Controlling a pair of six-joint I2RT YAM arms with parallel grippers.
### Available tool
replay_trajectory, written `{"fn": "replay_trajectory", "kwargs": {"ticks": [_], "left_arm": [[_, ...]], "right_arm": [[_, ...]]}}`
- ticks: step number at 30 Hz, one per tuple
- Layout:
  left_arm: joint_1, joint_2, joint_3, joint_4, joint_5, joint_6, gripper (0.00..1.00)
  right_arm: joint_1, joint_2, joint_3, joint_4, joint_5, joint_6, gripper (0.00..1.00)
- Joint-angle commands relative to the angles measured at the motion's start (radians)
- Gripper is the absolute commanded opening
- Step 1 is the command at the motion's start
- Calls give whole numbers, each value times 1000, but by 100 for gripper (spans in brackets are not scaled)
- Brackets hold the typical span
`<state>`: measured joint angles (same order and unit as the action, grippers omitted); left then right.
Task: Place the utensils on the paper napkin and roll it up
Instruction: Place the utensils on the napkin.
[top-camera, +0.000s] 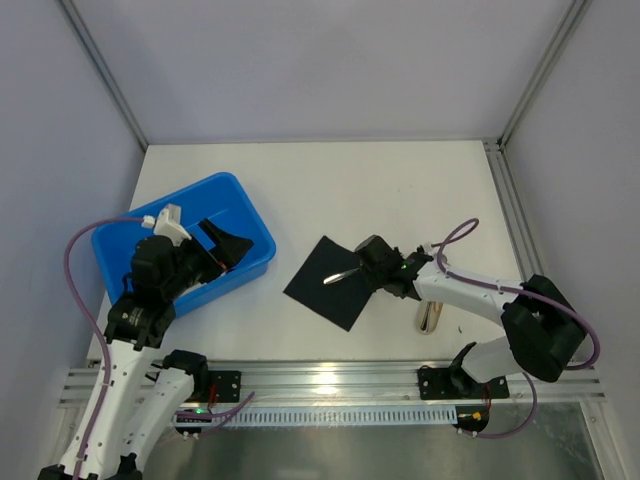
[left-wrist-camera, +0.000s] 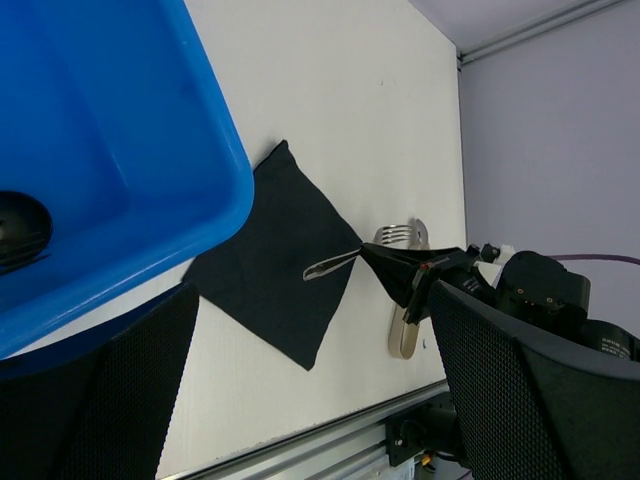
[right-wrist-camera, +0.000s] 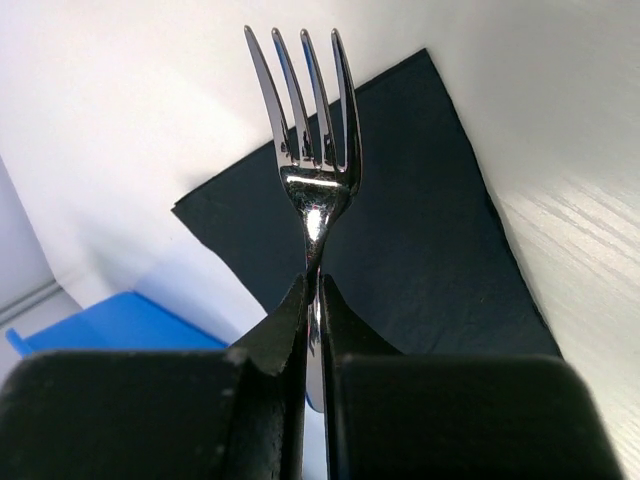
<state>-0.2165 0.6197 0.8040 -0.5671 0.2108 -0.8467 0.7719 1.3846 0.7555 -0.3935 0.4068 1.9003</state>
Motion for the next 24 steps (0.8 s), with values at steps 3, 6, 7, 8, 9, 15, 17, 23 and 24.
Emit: {"fn": "replay_trajectory", "kwargs": {"ticks": [3,6,7,8,9,15,17,23,24], "left_arm": [[-7,6,43,-20,-8,18,98],[-11,8,47,-27,-5,15,97],[-12,6,52,-30,-2,15,97],[-14,8,55,-36,-1,17,97],[-14,6,57,-39,-1,18,97],[-15,2,70,-65,-13,28,97],[-15,2,69,-65,-10,28,97],[-20,9,70,-57,-5,23,97],[-21,11,76,-57,-7,24,97]], "right_arm": [[46,60,106,-149,110,264,4],[75,85,140,-214,119,339,4],[81,103,145,-226,113,356,4],[84,113,149,-232,103,368,4],[89,120,154,-232,95,382,4],[90,145,125,-182,64,407,4],[90,148,116,-176,55,430,4],[90,165,96,-136,43,515,4],[90,171,93,-125,40,528,4]]}}
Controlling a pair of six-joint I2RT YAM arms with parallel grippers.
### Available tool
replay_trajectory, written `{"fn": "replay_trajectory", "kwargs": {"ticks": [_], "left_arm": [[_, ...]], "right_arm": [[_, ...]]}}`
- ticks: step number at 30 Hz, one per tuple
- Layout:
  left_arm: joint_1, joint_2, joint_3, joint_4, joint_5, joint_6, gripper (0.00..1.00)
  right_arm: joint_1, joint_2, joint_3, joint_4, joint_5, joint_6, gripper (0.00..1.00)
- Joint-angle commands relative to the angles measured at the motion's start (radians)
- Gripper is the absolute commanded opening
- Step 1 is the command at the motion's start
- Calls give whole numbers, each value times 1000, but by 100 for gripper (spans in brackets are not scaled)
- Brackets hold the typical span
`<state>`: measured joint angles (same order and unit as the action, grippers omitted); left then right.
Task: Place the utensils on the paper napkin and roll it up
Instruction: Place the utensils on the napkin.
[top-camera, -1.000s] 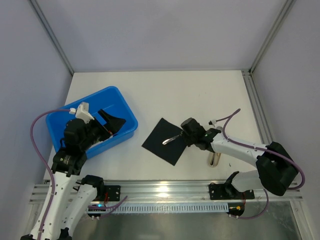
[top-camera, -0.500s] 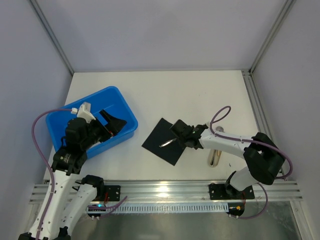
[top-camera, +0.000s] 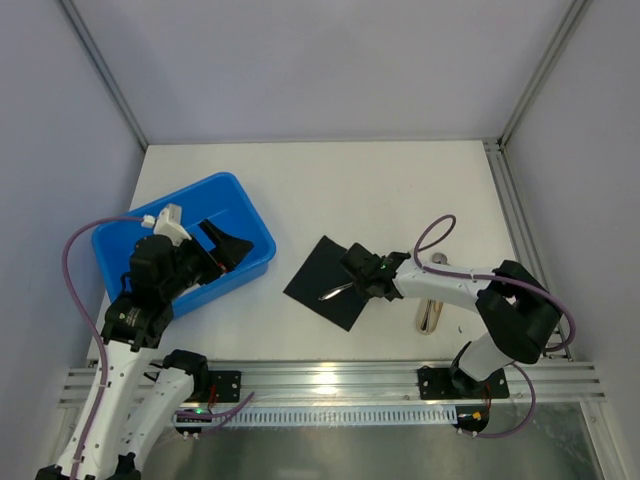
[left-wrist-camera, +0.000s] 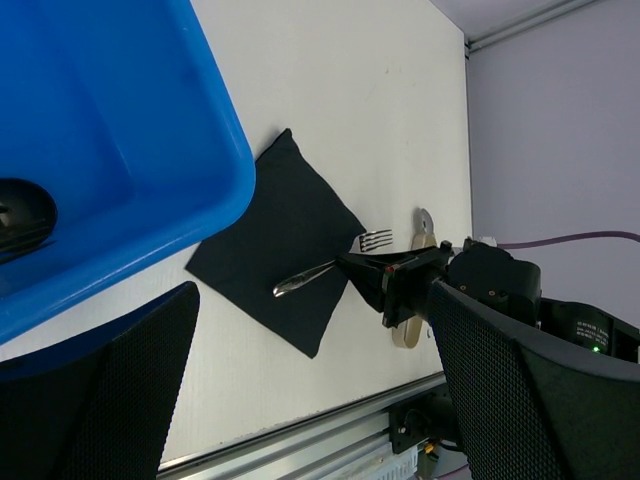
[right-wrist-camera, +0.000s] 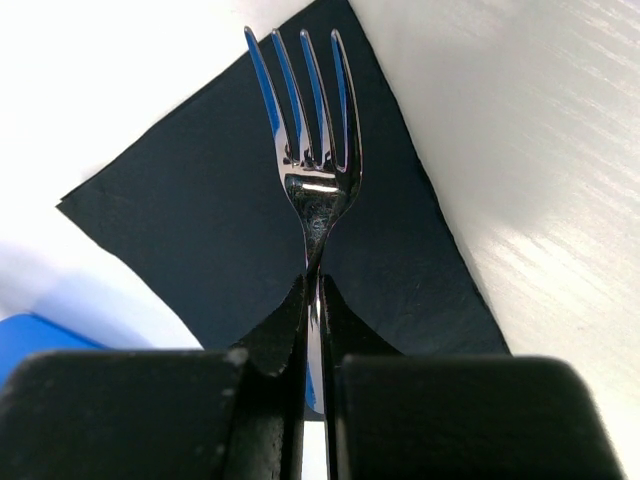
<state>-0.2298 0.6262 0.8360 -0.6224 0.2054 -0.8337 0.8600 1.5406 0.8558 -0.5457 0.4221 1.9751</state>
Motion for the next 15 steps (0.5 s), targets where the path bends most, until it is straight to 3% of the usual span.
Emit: {"fn": "replay_trajectory", "kwargs": {"ticks": [1,9,15], "left_arm": [[-9,3,46,-10,-1,15,97],[-22,13,60,-17,-8,31,97],[-32,20,72,-19,-9,33,98]], "right_arm": [[2,16,-11,30,24,468,4],[4,49,-8,116,27,525,4],[2,50,51,86,43,511,3]]}}
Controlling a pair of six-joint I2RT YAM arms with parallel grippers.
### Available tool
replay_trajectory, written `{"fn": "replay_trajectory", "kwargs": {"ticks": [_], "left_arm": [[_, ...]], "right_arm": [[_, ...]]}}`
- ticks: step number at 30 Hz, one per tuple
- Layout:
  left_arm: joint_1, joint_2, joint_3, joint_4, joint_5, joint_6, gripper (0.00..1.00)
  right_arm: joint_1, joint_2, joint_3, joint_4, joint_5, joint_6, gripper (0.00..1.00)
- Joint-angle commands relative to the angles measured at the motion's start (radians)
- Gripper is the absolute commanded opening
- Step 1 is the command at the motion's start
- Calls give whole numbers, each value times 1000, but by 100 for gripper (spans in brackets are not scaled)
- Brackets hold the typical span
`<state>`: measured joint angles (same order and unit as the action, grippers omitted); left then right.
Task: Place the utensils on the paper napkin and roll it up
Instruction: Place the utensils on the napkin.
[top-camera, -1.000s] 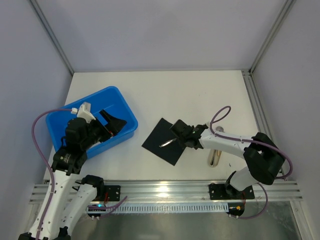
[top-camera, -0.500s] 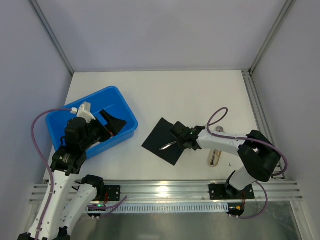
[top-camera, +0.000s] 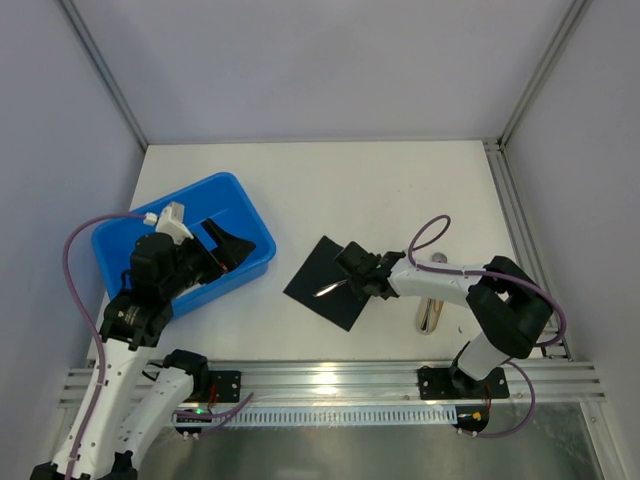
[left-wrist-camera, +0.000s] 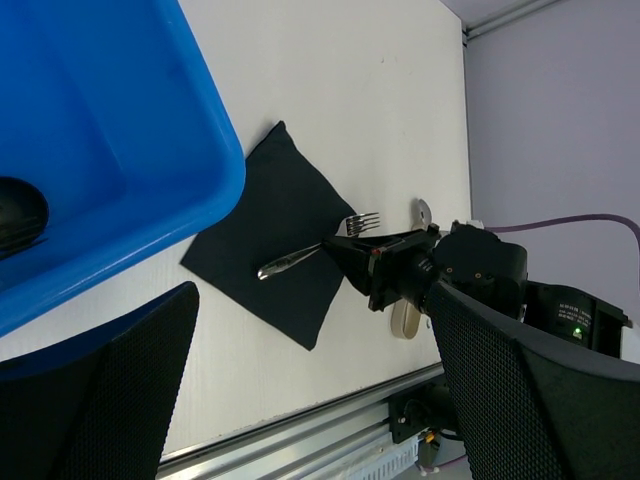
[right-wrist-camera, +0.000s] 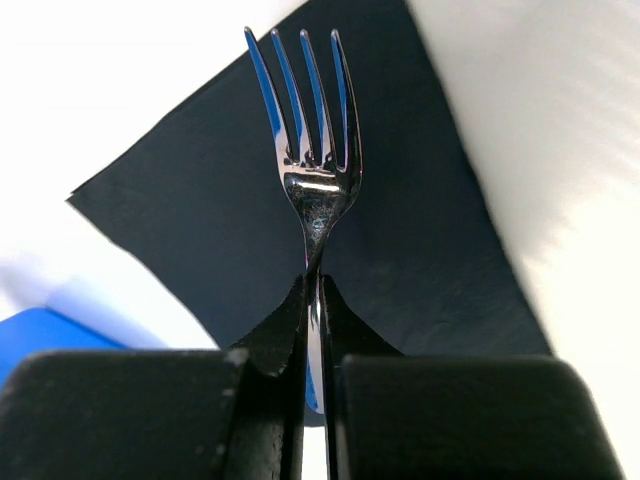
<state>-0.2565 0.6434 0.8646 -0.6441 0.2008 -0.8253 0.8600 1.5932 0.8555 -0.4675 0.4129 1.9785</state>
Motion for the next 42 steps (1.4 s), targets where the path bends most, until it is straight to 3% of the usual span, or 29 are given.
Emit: {"fn": "replay_trajectory", "kwargs": {"ticks": [1,13,34,42], "left_arm": [[-9,2,44,3,-6,25,98],[-36,18,73,-14,-34,34,98],[-75,27,79,-23,-55,52,99],[-78,24,71,-9,17,92,98]], "right_arm": [[2,-4,50,13,59,511,4],[4,-13,0,67,79,684,4],[-6,39,24,89,132,700,4],[-10,53,24,84,121,698,8]]}}
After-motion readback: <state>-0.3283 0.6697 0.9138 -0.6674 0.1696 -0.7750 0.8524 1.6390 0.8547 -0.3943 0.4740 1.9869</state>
